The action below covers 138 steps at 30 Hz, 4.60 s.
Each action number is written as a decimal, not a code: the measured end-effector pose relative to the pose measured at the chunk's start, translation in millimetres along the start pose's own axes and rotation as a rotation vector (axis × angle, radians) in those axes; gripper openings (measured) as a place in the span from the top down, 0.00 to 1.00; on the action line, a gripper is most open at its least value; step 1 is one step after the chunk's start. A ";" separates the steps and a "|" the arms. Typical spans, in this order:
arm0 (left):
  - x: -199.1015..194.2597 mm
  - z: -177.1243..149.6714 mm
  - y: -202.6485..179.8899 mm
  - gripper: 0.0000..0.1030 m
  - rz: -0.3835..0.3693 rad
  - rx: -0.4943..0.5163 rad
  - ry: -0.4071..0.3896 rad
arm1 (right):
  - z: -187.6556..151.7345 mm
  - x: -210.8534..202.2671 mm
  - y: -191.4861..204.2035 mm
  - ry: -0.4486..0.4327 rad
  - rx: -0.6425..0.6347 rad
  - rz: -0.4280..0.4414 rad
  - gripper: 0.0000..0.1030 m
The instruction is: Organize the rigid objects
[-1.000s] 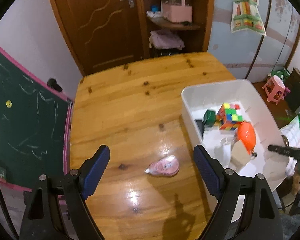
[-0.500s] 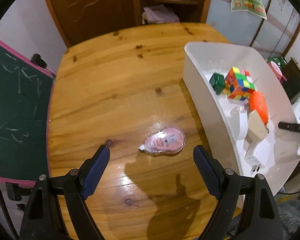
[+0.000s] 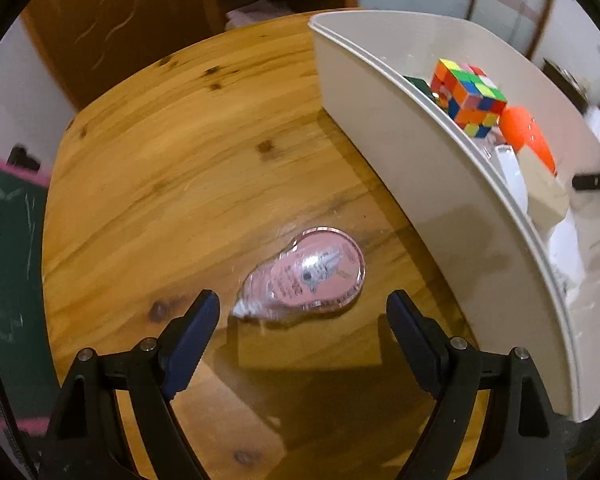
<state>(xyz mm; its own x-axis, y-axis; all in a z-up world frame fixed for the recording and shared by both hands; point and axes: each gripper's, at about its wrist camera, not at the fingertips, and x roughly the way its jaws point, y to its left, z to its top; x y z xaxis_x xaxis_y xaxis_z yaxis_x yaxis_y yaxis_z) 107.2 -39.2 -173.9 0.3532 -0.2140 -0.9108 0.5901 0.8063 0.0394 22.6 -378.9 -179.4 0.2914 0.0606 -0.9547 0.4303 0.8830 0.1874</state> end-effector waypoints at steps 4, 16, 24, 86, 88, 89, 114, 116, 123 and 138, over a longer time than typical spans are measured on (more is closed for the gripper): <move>10.7 6.5 -0.2 0.15 0.004 0.084 0.004 | 0.2 0.2 -1.3 0.005 0.007 0.002 0.93; 24.6 15.2 8.7 0.32 -0.131 0.193 0.019 | -0.1 2.6 -4.0 0.012 0.014 0.006 0.93; 27.5 16.3 13.6 0.32 -0.134 0.155 -0.012 | -1.4 5.2 -6.1 0.018 0.020 0.011 0.93; -26.6 135.7 -104.4 0.32 -0.075 -0.101 -0.002 | 9.2 7.4 -9.6 -0.020 -0.033 0.082 0.92; -23.5 134.9 -103.6 0.32 -0.076 -0.108 0.009 | 11.9 6.8 -7.5 -0.023 -0.039 0.077 0.92; -23.4 134.2 -102.7 0.32 -0.072 -0.113 0.008 | 12.7 6.5 -7.0 -0.024 -0.041 0.074 0.92; -63.8 110.1 -88.8 0.15 -0.050 -0.185 -0.050 | 8.9 -3.4 5.5 -0.041 -0.071 0.024 0.92; -70.0 106.9 -85.8 0.15 -0.047 -0.198 -0.059 | 8.0 -5.3 6.2 -0.045 -0.073 0.021 0.91; -89.2 93.5 -79.0 0.15 -0.001 -0.220 -0.087 | 5.1 -11.9 7.7 -0.060 -0.078 0.012 0.90; -124.6 55.3 -68.0 0.15 0.033 -0.293 -0.161 | -3.0 -41.8 12.1 -0.139 -0.104 -0.013 0.90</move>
<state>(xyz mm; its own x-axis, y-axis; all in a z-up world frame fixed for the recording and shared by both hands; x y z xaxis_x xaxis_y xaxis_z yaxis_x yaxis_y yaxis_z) 63.2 -97.9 -40.3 0.4928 -0.2511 -0.8331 0.3512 0.9334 -0.0736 13.1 -369.4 -137.9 0.4049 -0.0098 -0.9143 0.3465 0.9270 0.1434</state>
